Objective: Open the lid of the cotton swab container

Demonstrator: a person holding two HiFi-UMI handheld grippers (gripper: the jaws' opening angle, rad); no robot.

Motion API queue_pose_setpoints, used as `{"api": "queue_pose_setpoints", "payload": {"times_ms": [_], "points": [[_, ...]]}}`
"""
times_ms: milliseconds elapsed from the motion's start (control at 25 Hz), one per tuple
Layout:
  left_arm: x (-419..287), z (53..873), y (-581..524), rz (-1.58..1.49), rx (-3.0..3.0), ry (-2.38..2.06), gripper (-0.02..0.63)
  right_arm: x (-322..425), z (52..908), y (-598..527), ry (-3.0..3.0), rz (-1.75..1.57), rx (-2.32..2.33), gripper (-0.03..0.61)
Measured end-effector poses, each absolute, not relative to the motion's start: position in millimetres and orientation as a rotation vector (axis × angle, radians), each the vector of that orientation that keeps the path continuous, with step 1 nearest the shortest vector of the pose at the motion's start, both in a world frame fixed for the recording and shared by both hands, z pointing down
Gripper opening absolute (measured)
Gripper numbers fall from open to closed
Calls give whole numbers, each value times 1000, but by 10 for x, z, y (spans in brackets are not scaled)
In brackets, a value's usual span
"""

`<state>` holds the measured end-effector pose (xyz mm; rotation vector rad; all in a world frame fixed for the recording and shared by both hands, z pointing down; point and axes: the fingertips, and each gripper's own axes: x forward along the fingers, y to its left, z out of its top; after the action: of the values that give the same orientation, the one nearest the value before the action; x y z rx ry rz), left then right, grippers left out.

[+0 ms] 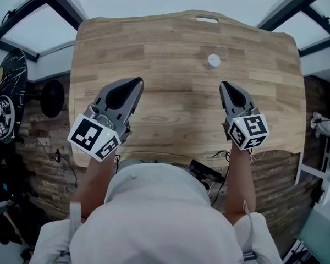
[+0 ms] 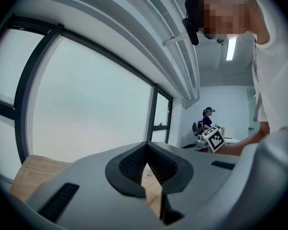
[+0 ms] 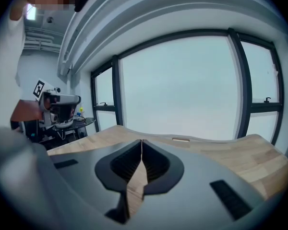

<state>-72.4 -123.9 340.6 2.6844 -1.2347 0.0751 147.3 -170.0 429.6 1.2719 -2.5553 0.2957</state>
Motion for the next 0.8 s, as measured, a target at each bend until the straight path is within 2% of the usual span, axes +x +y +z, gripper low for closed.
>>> {"api": "queue_pose_setpoints", "payload": {"times_ms": [800], "points": [[-794,2897,-943,8,2789,-1227,12,1446,3046,-950,-2630,87,1399,20]]}}
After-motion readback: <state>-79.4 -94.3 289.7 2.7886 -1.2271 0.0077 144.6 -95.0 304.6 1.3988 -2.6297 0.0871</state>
